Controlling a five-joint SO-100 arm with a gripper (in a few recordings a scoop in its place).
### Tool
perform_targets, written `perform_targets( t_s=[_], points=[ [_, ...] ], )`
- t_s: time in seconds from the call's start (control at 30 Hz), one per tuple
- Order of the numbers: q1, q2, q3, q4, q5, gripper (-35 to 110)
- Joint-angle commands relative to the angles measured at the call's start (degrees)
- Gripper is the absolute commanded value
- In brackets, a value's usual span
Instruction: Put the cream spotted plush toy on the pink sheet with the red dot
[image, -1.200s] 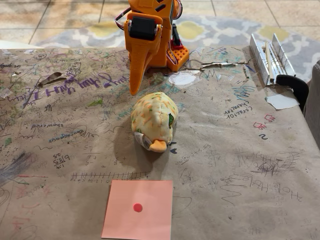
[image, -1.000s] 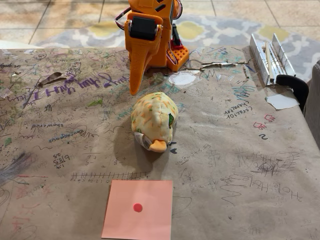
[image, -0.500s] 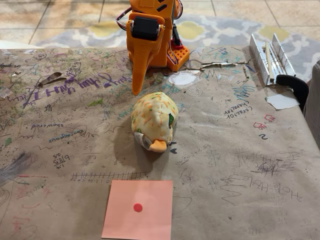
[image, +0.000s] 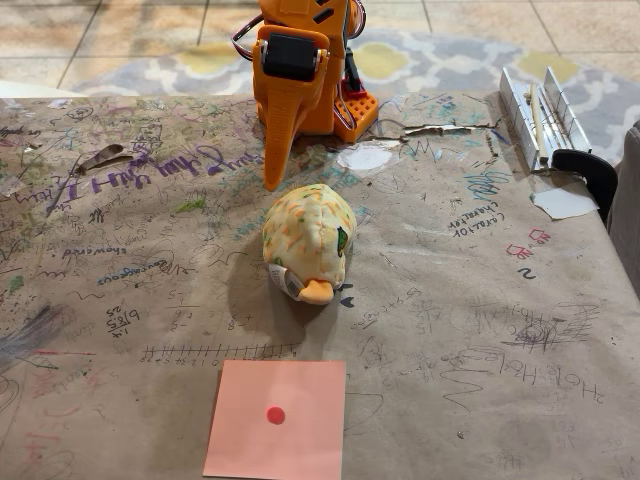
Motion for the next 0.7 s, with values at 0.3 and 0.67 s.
perform_targets(
  t_s=[0.3, 0.67],
  points=[
    [-8.88, 1.14, -0.7, 27.42, -62.05, 0],
    [-7.03, 0.88, -0.7, 27.6, -66.88, 0]
  ],
)
